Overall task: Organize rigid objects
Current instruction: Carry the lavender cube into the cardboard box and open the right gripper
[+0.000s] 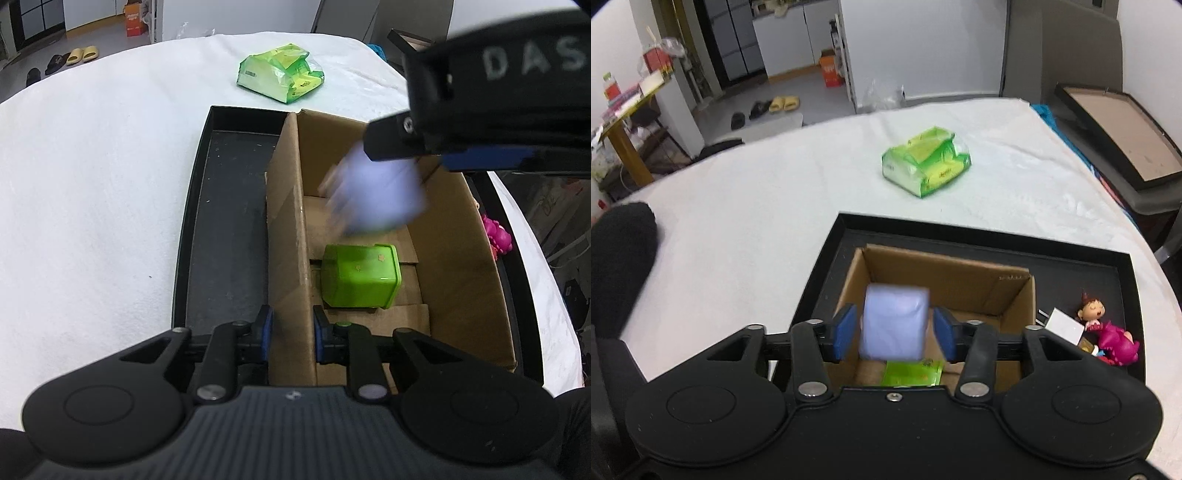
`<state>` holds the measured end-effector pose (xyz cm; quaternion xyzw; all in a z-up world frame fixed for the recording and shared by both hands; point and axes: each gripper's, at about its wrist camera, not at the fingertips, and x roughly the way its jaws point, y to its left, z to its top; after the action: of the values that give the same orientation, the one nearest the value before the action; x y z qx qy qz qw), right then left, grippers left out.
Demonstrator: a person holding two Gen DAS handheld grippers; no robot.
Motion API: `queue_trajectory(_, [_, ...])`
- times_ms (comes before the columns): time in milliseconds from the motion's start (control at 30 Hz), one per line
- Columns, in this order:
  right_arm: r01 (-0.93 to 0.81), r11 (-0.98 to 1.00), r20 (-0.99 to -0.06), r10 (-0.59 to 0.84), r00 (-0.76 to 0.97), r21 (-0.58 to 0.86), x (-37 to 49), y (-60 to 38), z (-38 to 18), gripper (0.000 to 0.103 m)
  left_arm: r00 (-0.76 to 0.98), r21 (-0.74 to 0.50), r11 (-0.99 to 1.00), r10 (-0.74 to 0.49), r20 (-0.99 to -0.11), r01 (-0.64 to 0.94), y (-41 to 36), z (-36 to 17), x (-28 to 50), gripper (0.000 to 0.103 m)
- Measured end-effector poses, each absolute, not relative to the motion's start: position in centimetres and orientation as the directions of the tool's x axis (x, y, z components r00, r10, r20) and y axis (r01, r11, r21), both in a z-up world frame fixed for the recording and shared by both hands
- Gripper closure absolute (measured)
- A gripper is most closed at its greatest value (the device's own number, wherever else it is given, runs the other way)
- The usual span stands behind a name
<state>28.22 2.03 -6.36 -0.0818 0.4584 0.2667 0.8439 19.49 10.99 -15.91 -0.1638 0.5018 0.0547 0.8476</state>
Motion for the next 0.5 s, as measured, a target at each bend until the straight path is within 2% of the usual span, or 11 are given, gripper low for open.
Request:
queue_trajectory(133, [-0.518, 0.850, -0.807, 0.369, 0.460, 0.093, 27.9, 1.4, -5.9, 0.033, 0.486, -0.203, 0.945, -0.056, -0.872, -0.257, 10.8, -15.8, 19.4, 0.081])
queue_trajectory(200, [-0.504, 0.860, -0.808, 0.352, 0.473, 0.080, 27.8, 1.0, -5.9, 0.024, 0.487, -0.196, 0.947, -0.050, -0.872, -0.254, 10.6, -15.7, 19.3, 0.081])
queue_trajectory(300, [-0.483, 0.874, -0.797, 0.332, 0.504, 0.059, 27.5, -0.1, -5.9, 0.019, 0.485, -0.186, 0.950, -0.043, -0.874, -0.251, 10.5, -15.6, 19.3, 0.081])
queue_trajectory(500, [-0.424, 0.904, -0.799, 0.291, 0.526, 0.050, 27.5, -2.8, -6.5, 0.016, 0.483, -0.146, 0.959, -0.012, -0.876, -0.241, 10.0, -15.3, 19.4, 0.081])
